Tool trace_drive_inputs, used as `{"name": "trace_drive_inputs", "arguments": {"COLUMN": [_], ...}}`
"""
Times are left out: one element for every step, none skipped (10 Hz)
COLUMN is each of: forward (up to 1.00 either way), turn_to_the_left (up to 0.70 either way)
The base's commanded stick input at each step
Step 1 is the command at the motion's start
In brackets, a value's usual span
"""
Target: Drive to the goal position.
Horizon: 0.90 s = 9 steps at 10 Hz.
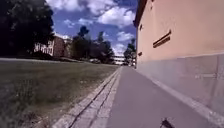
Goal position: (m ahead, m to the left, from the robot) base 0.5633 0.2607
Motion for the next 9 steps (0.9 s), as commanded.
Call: {"name": "trace_drive_inputs", "arguments": {"forward": [0.85, 0.85, 0.85, 0.85, 0.85, 0.85, 0.85, 0.85, 0.85], "turn_to_the_left": [-0.06, -0.34, -0.34, -0.34, -0.34, -0.34, -0.34, -0.34, -0.34]}}
